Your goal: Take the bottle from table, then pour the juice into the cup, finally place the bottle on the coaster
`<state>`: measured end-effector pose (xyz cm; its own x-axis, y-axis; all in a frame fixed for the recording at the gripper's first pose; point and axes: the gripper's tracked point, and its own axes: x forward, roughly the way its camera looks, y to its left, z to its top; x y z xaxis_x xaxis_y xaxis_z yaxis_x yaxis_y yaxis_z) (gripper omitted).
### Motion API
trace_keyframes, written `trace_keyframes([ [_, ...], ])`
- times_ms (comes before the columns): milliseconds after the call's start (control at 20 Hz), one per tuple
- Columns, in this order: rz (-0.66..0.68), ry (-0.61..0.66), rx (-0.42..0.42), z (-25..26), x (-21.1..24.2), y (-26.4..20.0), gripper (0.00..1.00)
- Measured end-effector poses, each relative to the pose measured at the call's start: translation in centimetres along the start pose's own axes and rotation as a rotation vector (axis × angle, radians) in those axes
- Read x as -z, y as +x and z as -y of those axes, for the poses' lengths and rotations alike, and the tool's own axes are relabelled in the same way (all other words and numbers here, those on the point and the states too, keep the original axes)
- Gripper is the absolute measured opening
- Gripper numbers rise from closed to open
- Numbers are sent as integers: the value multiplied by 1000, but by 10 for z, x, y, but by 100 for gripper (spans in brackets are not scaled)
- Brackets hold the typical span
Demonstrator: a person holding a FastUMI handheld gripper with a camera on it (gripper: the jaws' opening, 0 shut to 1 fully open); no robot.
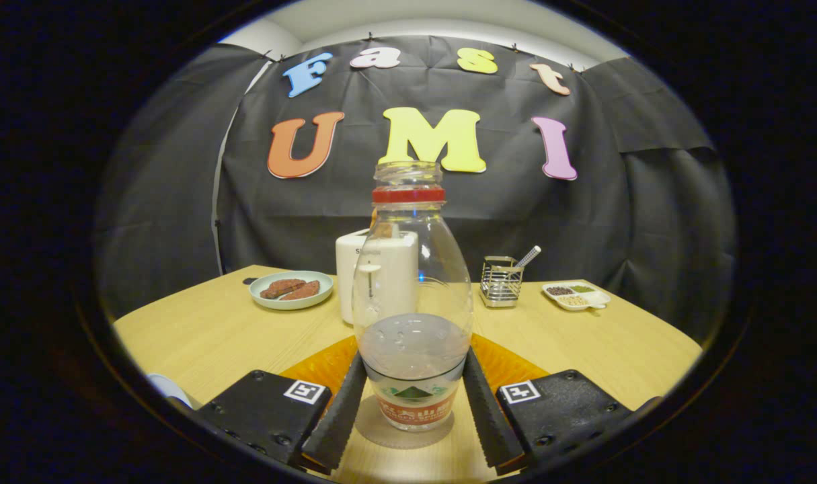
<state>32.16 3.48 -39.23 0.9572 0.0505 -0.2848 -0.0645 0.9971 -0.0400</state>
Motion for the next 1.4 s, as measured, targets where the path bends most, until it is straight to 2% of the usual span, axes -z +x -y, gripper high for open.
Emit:
trace_keyframes([
  [400, 33, 1, 10, 0, -1, -2, 80],
  [600, 31, -26, -21, -11, -2, -3, 81],
  [800, 31, -27, 2, -7, -2, -7, 82],
  [1150, 11, -23, -5, -15, -6, -12, 83],
  [1200, 23, -23, -6, -16, -11, -15, 86],
  [1300, 44, -31, 12, -13, -21, -20, 98],
  [1400, 53, -24, 17, -12, -30, -27, 100],
])
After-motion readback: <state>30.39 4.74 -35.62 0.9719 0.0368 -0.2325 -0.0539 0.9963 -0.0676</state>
